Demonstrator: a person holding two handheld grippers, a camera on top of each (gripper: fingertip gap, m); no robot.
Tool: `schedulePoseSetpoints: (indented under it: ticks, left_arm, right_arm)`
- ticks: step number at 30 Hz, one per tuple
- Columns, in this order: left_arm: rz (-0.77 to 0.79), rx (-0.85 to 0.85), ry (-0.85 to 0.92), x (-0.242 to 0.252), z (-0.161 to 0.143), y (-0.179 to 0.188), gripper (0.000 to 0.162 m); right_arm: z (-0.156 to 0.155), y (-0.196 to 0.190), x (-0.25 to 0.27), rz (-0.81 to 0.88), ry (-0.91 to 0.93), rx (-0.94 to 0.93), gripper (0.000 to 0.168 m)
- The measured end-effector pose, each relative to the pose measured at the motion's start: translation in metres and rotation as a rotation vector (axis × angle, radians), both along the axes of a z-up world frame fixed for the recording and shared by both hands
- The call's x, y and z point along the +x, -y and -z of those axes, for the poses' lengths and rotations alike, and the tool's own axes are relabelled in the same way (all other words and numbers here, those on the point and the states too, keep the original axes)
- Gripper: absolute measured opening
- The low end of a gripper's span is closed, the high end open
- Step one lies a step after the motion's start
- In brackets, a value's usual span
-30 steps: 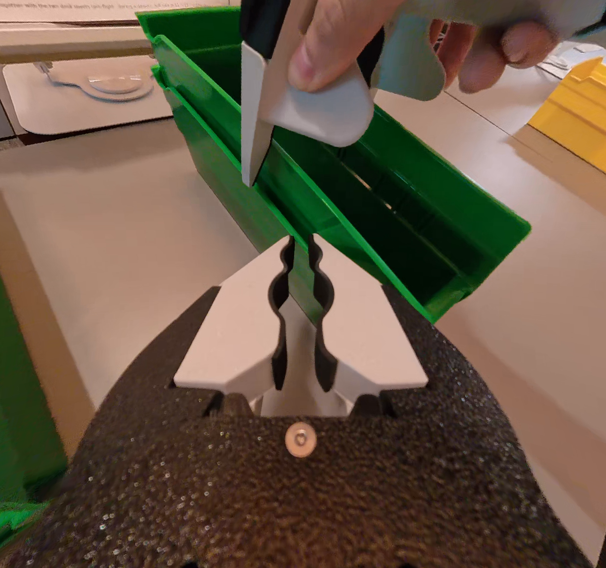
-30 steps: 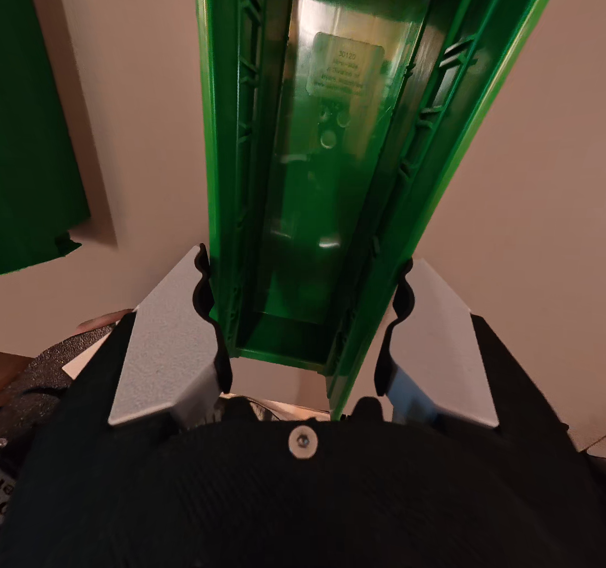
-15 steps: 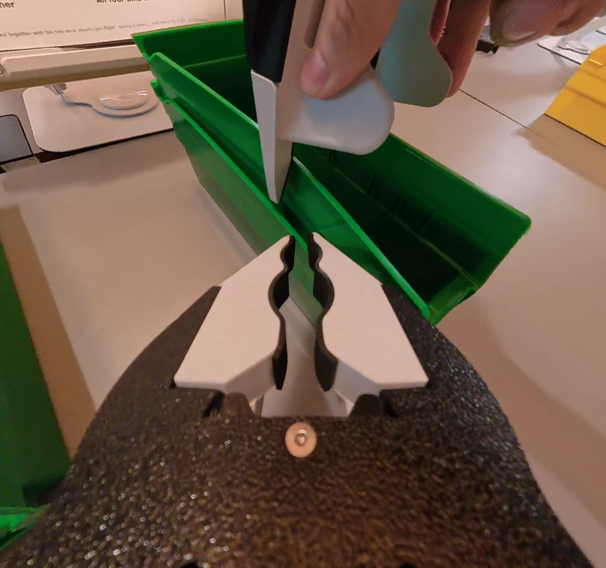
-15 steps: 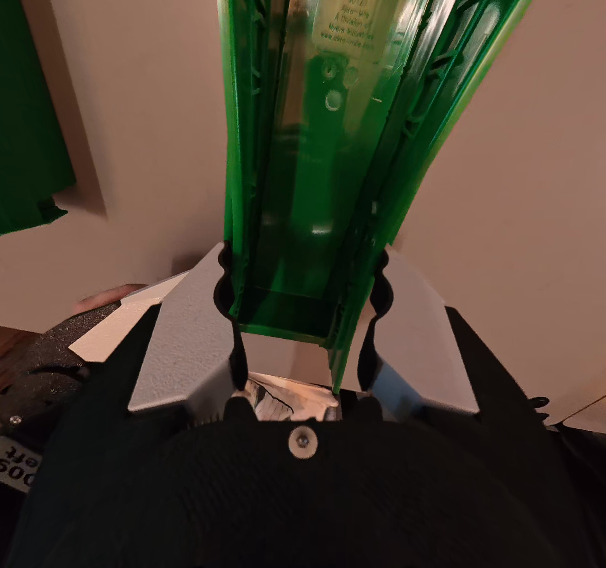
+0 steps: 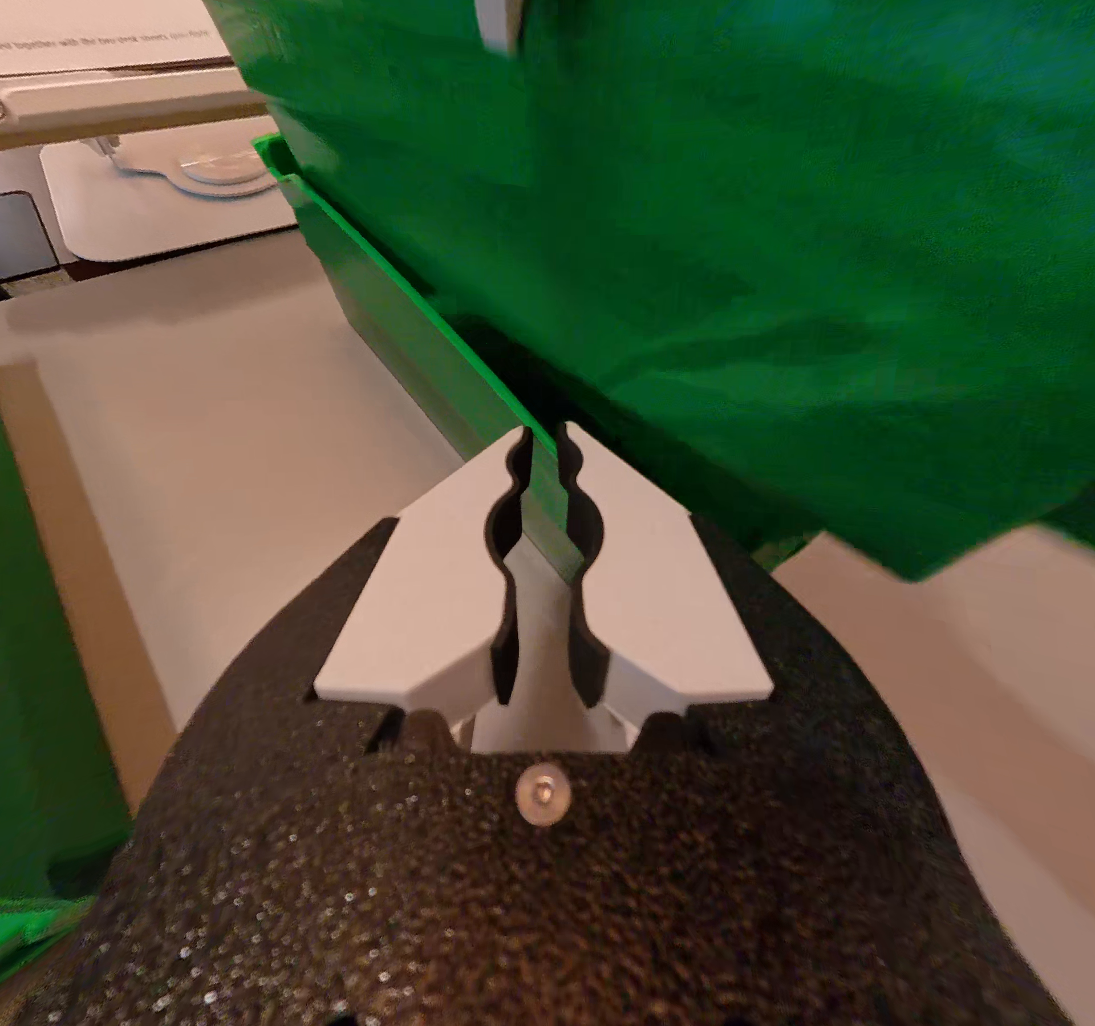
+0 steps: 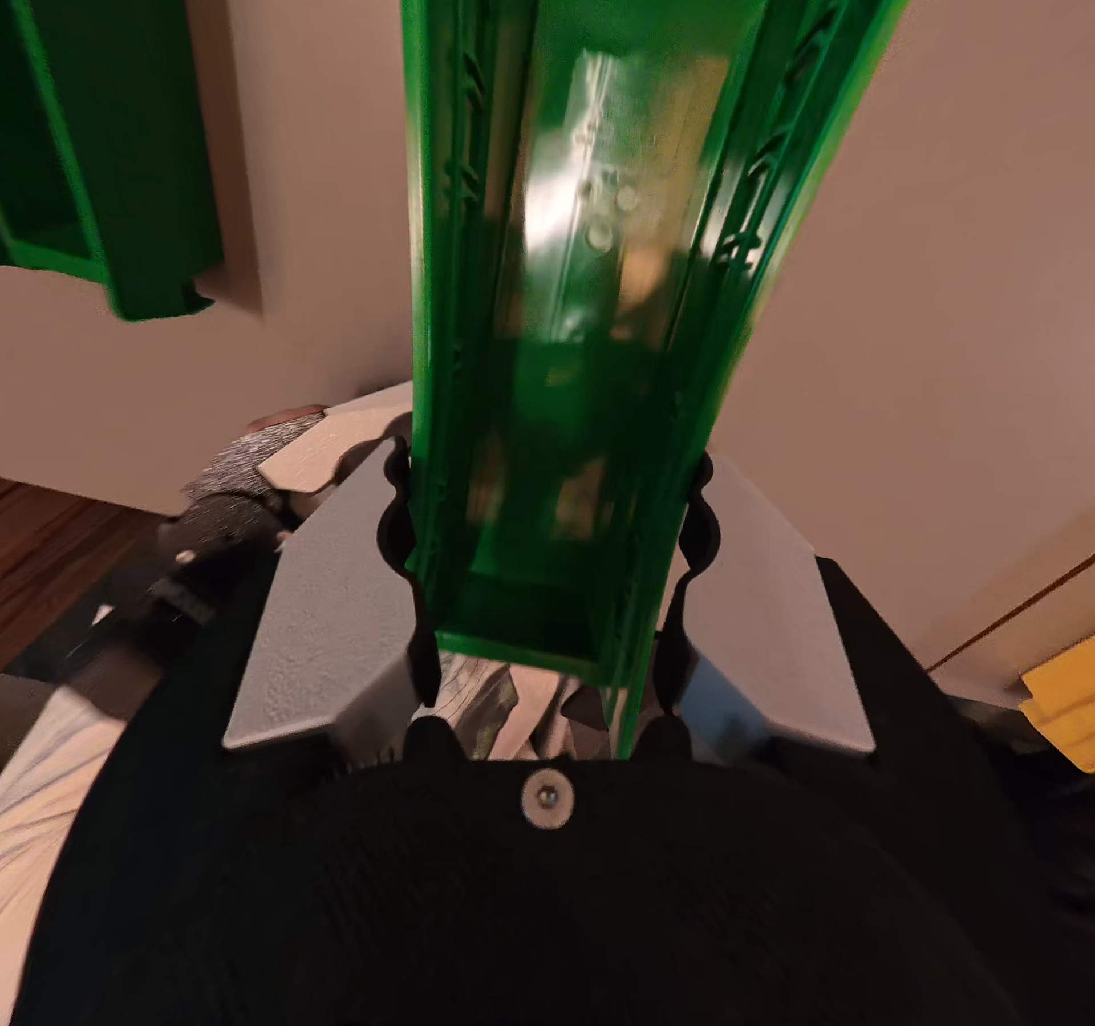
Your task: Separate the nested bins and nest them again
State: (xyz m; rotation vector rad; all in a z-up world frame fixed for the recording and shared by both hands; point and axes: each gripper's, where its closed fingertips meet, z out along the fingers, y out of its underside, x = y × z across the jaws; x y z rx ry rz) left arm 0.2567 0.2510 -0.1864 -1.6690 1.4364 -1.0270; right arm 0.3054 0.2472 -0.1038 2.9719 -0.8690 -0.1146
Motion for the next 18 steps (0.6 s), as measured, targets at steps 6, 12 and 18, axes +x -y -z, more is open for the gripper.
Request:
schedulePoseSetpoints:
  ticks: [6,12,18]
  left_arm:
    - [0.009,0.018,0.014,0.001,-0.001,0.002,0.007]
    - [0.023,-0.002,0.014,0.001,-0.001,0.001,0.007]
    - [0.029,0.0,0.017,0.001,-0.001,0.001,0.007]
  right_arm:
    - [-0.063,-0.001,0.018,0.039,-0.012,0.148,0.094]
    - [-0.099,0.035,0.068,0.126,0.025,0.243,0.094]
    - [-0.078,0.091,0.129,0.242,0.08,0.25,0.094]
